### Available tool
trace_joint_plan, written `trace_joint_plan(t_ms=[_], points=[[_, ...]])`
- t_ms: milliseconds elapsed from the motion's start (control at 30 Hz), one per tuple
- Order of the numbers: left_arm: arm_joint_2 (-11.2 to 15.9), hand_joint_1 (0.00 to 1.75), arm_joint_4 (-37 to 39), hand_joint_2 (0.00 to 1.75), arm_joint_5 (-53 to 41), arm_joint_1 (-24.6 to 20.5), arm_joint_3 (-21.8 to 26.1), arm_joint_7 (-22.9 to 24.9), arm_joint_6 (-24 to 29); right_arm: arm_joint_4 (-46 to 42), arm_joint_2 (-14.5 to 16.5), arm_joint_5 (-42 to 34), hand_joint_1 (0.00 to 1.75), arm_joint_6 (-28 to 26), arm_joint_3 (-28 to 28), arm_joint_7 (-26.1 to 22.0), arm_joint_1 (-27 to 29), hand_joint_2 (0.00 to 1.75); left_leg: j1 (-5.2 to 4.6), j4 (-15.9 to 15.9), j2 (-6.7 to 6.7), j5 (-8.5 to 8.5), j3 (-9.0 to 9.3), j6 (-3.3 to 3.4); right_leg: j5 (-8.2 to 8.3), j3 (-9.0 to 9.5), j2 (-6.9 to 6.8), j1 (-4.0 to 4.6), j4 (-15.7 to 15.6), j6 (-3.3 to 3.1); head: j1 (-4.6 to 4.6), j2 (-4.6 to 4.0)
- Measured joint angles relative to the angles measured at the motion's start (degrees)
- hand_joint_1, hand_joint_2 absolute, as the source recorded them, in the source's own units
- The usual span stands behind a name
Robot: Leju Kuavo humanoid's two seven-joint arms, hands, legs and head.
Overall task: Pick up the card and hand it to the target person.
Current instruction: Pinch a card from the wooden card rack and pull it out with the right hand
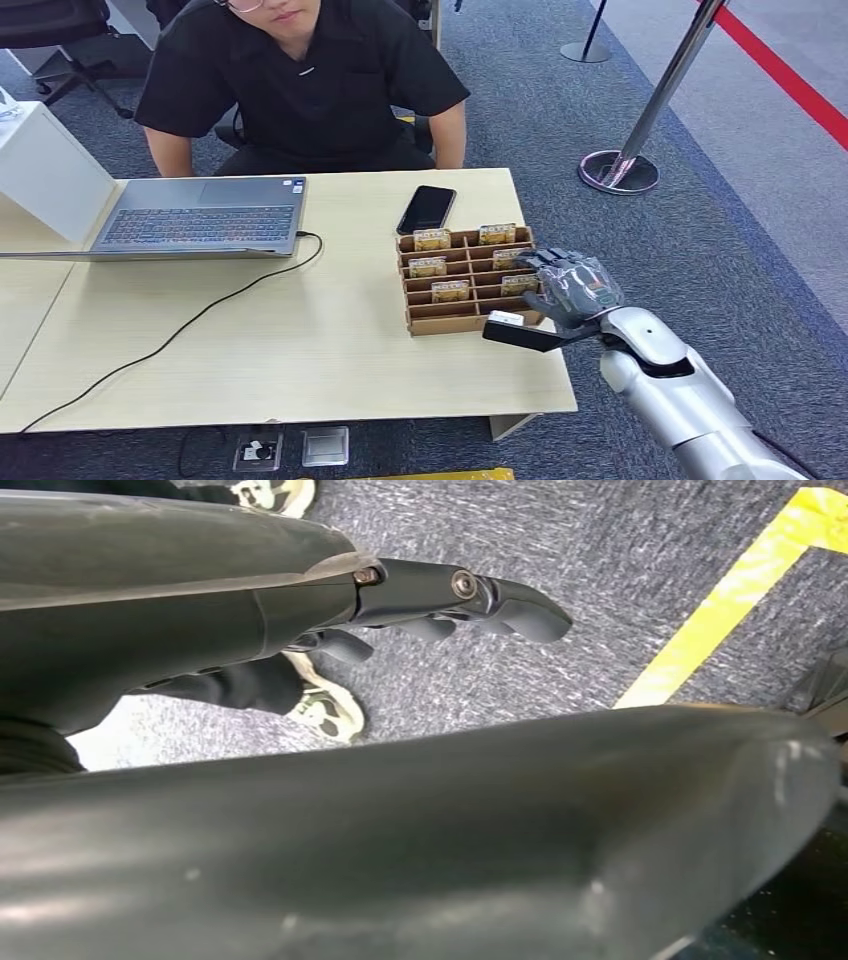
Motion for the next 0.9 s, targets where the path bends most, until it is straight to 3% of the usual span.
trace_joint_plan(t_ms=[567,900], points=[[-0.13,0.0,0.0,0.0,-0.8,0.06,1.94,-0.14,0.38,2.2,0.0,3.82,0.89,0.48,1.46,3.37,-2.4,1.75,0.0,0.0,0.0,0.01,0.0,0.0,0.02,0.01,0.0,0.0,0.0,0.01,0.0,0.0],[-0.35,0.0,0.0,0.0,-1.13,0.09,2.68,-0.19,0.41,3.03,0.0,3.98,1.47,0.85,1.93,3.51,-2.9,1.75,0.0,0.0,0.0,0.01,0.02,0.0,0.02,0.01,0.0,0.0,0.0,0.01,0.03,0.0]])
